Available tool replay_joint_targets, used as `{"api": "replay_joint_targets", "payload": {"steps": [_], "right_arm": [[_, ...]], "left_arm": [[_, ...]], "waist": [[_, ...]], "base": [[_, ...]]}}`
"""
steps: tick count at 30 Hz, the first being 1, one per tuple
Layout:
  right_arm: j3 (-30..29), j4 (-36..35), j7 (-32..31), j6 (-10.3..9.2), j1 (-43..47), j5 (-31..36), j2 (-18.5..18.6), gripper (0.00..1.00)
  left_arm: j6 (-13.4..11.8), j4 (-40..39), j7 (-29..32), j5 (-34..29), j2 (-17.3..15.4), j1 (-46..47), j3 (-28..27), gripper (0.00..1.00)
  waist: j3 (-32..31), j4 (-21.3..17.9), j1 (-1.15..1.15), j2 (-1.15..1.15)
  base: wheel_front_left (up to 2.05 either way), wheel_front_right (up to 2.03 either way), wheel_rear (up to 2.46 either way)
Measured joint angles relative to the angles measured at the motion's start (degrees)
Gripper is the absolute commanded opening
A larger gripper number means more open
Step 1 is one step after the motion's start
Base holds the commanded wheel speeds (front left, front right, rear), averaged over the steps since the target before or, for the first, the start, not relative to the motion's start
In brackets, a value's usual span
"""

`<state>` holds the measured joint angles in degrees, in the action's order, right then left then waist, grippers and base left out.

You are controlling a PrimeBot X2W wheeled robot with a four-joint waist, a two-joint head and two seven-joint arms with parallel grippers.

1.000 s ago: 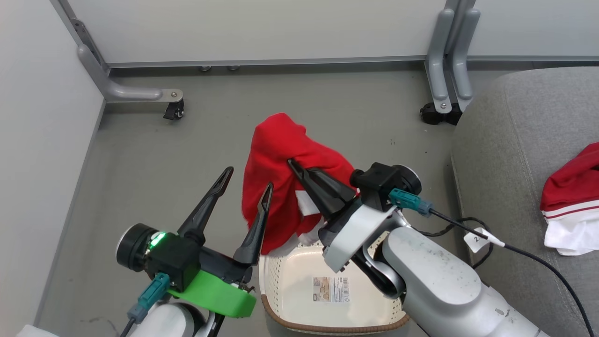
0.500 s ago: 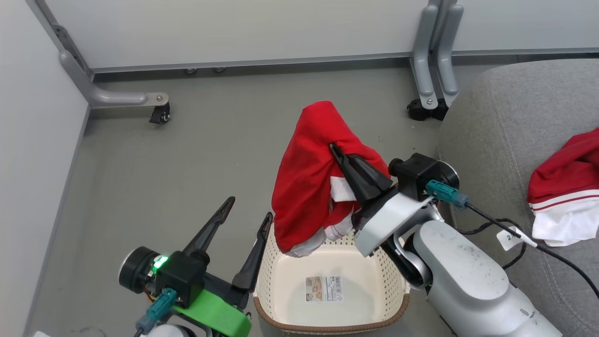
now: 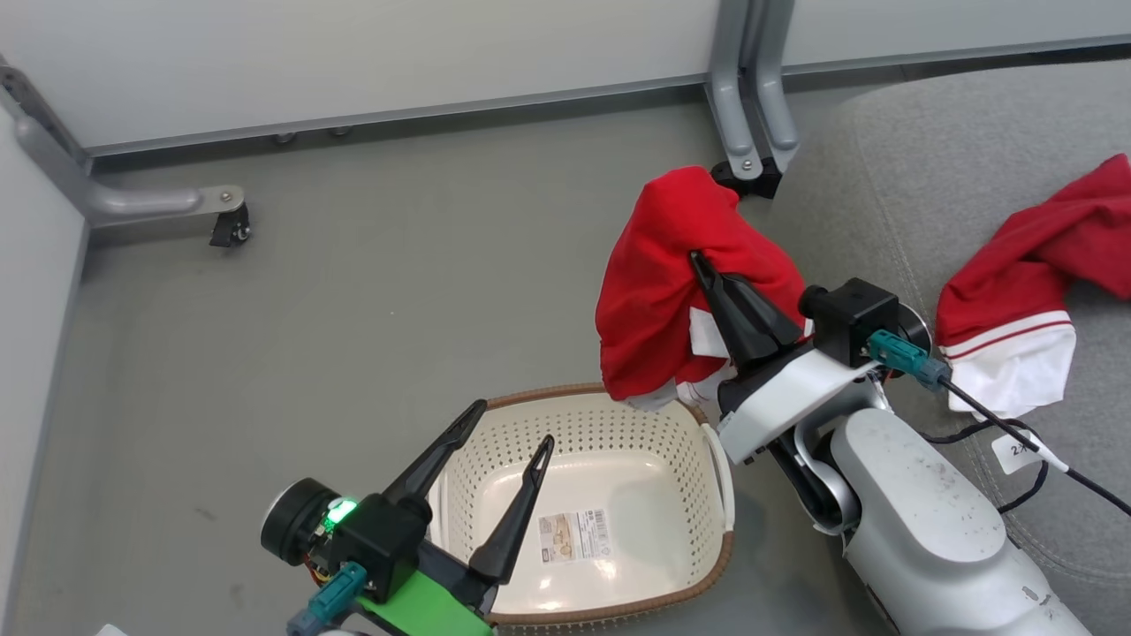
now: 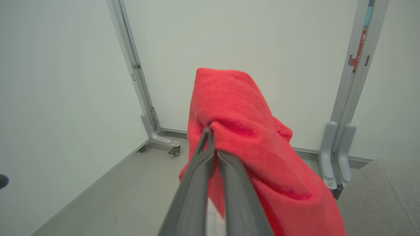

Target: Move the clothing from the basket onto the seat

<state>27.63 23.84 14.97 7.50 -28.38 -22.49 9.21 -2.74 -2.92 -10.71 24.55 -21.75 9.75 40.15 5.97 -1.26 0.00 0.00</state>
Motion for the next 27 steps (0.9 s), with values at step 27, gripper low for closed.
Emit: {"api": "replay_joint_targets", "payload": {"steps": [27], "right_arm": [[-14.56, -2.7, -0.04, 0.0, 5.66, 3.02, -0.62, 0.0]], "left_arm": [[1.97, -5.0, 4.48, -1.24, -3.35, 2.57, 2.48, 1.0]], "waist": [[5.32, -21.75, 0.0, 0.0]], "base": [[0.0, 0.0, 0.0]]}}
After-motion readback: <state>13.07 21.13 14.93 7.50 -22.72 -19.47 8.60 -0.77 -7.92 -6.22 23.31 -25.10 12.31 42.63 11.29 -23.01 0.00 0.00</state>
